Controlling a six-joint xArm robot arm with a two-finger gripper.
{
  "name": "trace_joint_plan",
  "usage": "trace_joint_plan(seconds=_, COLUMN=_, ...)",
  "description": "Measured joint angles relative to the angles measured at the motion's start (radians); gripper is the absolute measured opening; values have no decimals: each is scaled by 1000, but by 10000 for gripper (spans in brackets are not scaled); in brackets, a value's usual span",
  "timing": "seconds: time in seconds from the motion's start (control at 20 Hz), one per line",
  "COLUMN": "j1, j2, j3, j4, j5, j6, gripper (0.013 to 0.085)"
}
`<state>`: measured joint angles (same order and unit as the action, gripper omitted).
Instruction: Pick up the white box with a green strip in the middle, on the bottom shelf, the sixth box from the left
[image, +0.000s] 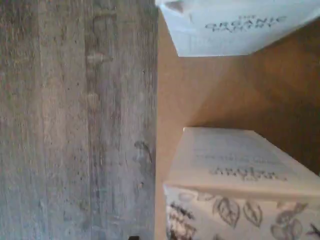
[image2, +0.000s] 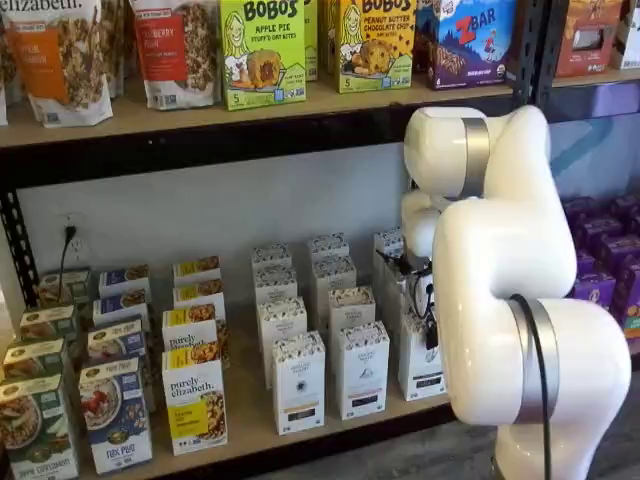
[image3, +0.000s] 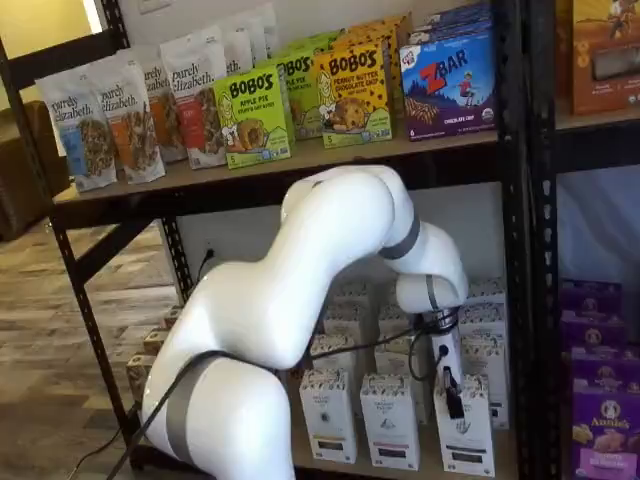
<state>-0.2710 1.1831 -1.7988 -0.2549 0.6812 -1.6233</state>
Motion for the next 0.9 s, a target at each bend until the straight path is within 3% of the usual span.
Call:
trace_joint_plan(seconds=0.45, j1=8, j2=16, j3=-3, j4=-1, j5=-11, j6=10, gripper=850)
trace_joint_plan(seconds=0.55, j1=7, j2=15, j3=-1, j4=9, j5=-14, j6=1, gripper=770)
trace_joint_plan(seconds=0.75, j1=4, j2=10, j3=5, j4=14, j5=-19, j6=-5, gripper=730)
trace_joint_plan(seconds=0.9, j1=4, j2=7, j3=6, j4=21, j5=-13, j6=-12, gripper=650)
